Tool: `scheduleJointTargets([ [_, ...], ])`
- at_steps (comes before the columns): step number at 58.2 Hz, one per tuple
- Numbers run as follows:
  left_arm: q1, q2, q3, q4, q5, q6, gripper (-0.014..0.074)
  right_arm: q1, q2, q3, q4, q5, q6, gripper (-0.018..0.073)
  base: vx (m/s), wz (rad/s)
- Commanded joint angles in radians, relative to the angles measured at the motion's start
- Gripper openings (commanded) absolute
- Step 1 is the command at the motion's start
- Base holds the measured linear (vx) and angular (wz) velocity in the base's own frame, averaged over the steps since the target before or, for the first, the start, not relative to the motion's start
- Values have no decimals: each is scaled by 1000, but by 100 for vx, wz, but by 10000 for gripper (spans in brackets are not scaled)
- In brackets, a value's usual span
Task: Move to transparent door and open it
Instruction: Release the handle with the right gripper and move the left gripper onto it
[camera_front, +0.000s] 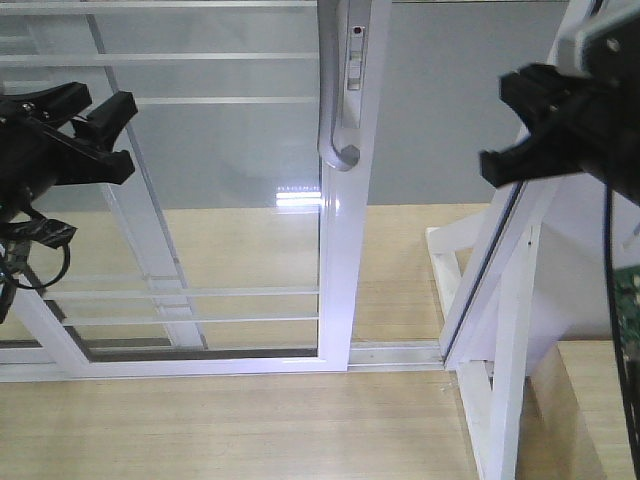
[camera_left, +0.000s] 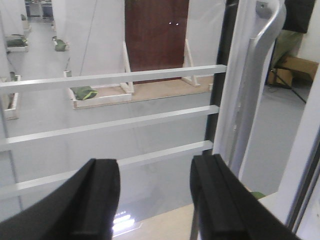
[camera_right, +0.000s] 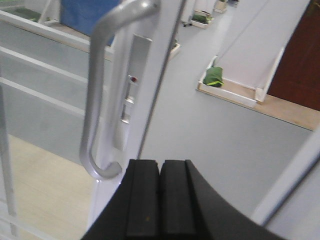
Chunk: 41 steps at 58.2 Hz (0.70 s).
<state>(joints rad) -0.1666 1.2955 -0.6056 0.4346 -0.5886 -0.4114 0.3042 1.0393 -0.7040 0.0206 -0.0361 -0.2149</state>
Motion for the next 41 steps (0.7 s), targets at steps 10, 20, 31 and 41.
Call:
scheduleJointTargets([
  [10, -83, 163, -75, -22, -243, -24, 451, -166, -275, 199, 5, -69, -7, -4, 0, 0],
  [20, -151, 293, -215, -22, -236, -23, 451, -222, -351, 236, 5, -33, -7, -4, 0, 0],
  [31, -208, 421, -396, -22, -177, -23, 451, -226, -352, 236, 10, 15, -7, -4, 0, 0],
  [41, -245, 497, -539, -21, -90, -23, 451, -226, -352, 236, 12, 26, -7, -4, 0, 0],
])
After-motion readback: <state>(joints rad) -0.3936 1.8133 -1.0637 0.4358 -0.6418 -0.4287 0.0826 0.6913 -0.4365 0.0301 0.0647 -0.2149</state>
